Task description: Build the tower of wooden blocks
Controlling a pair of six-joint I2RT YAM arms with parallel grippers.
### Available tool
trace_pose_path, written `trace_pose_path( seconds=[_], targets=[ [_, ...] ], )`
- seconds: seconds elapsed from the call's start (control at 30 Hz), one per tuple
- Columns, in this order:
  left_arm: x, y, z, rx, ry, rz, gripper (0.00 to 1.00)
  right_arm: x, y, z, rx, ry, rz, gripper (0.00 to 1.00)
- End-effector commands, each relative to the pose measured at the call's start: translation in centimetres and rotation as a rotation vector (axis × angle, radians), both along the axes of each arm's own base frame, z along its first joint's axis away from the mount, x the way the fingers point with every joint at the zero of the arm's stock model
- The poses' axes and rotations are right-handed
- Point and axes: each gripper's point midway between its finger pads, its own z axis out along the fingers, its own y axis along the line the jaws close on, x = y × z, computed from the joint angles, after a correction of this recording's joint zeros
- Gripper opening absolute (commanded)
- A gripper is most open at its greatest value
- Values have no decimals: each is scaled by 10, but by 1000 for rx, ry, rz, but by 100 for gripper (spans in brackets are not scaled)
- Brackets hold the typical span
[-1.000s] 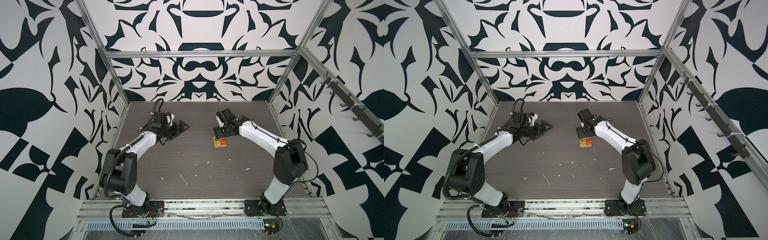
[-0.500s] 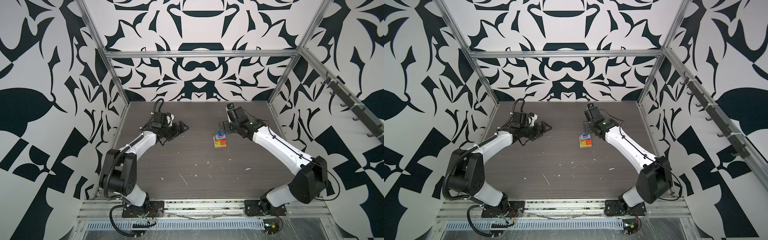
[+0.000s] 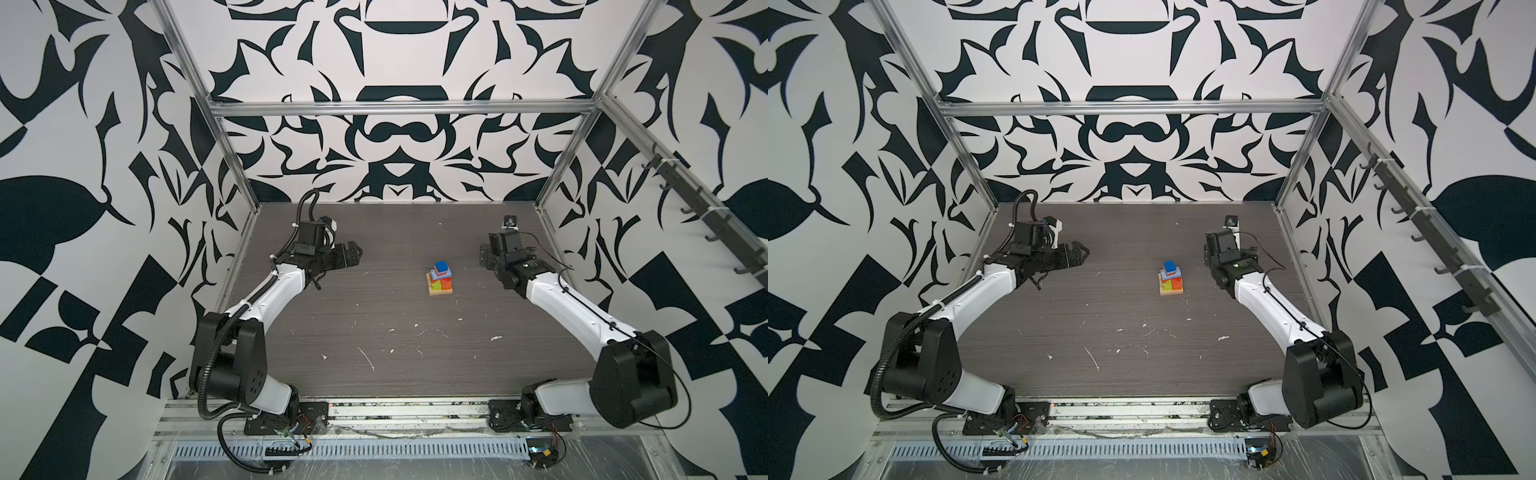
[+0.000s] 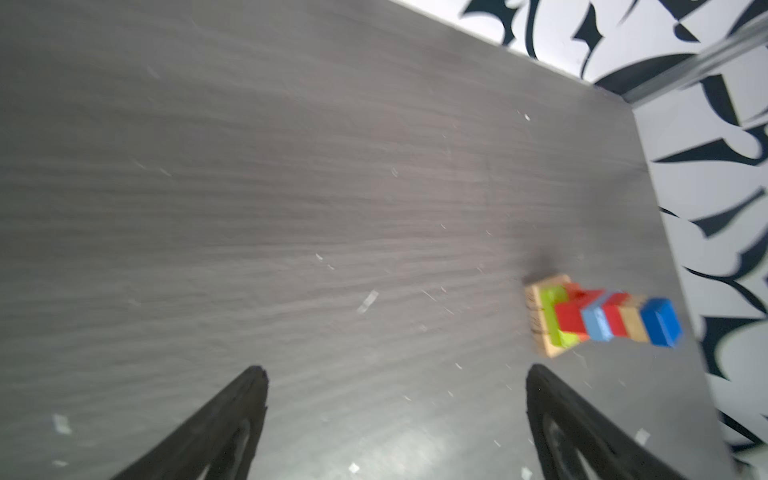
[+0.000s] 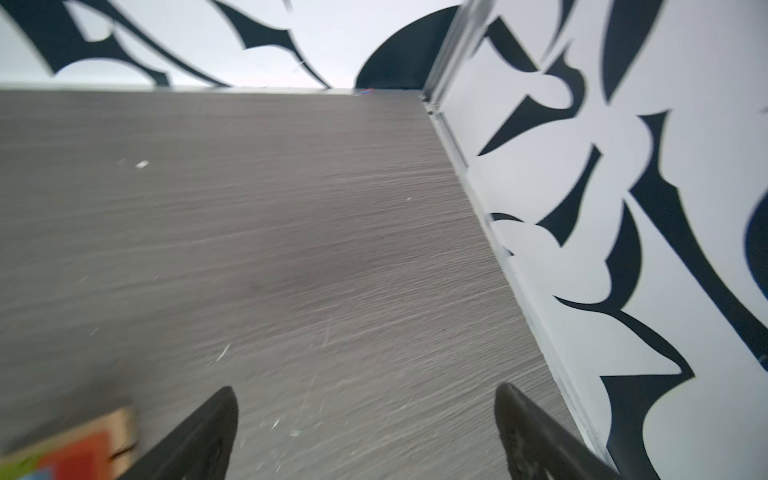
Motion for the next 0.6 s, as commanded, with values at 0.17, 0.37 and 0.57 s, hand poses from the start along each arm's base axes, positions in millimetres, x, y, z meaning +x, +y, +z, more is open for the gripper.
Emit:
trace_pose_path(
  seconds=[0.17,0.37,0.57],
  targets=[
    [7,102,-12,180,-239,251,99,7,-59,-15,2,-124,-200,99],
    [-5,144,-19,319,-285,331,99,3,-72,-38,-17,-171,-187,99],
    [-9,162,-50,381,-248,344,99,6,-65,-42,-35,-193,-109,99]
  ],
)
